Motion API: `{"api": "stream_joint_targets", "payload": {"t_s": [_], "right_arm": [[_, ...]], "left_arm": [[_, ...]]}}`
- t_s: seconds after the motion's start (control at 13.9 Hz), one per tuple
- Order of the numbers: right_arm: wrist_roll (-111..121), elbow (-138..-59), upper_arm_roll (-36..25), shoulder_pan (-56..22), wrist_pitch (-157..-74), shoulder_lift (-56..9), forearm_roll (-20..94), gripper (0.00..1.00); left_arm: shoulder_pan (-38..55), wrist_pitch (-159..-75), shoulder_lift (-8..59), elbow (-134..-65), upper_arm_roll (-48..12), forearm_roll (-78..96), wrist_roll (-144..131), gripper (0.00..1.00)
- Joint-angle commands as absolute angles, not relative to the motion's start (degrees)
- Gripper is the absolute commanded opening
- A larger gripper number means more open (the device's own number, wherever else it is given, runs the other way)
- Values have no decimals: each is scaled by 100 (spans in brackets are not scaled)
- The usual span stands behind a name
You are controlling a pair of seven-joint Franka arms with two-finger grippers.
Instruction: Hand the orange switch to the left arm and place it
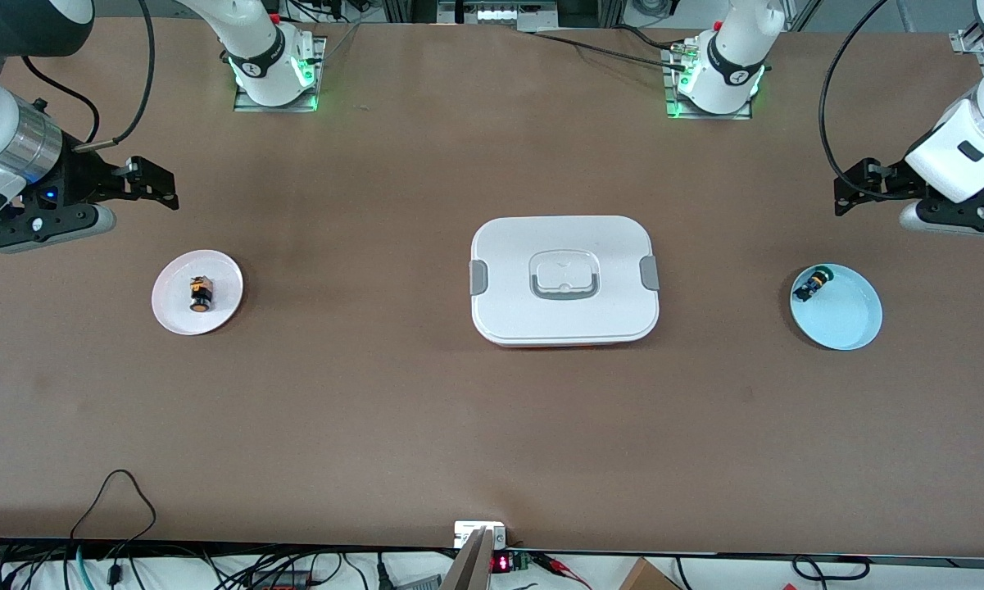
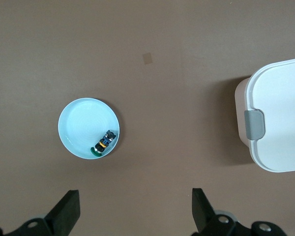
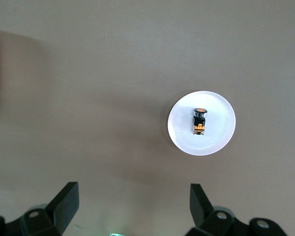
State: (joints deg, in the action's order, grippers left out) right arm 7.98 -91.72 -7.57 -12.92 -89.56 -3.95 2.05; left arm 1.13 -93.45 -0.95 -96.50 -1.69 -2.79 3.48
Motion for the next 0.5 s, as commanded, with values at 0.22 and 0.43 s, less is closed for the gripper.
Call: {"api": "stream_joint_targets", "payload": {"t_s": [0.22, 0.43], "right_arm": [[1133, -9105, -773, -1283, -8746, -440, 237, 100], [1623, -9123, -773, -1292, -8710, -448, 229, 100]], "left_arm": [[149, -9343, -105, -9633, -141, -211, 308, 100], [149, -9343, -105, -9633, -141, -211, 308, 100]]}}
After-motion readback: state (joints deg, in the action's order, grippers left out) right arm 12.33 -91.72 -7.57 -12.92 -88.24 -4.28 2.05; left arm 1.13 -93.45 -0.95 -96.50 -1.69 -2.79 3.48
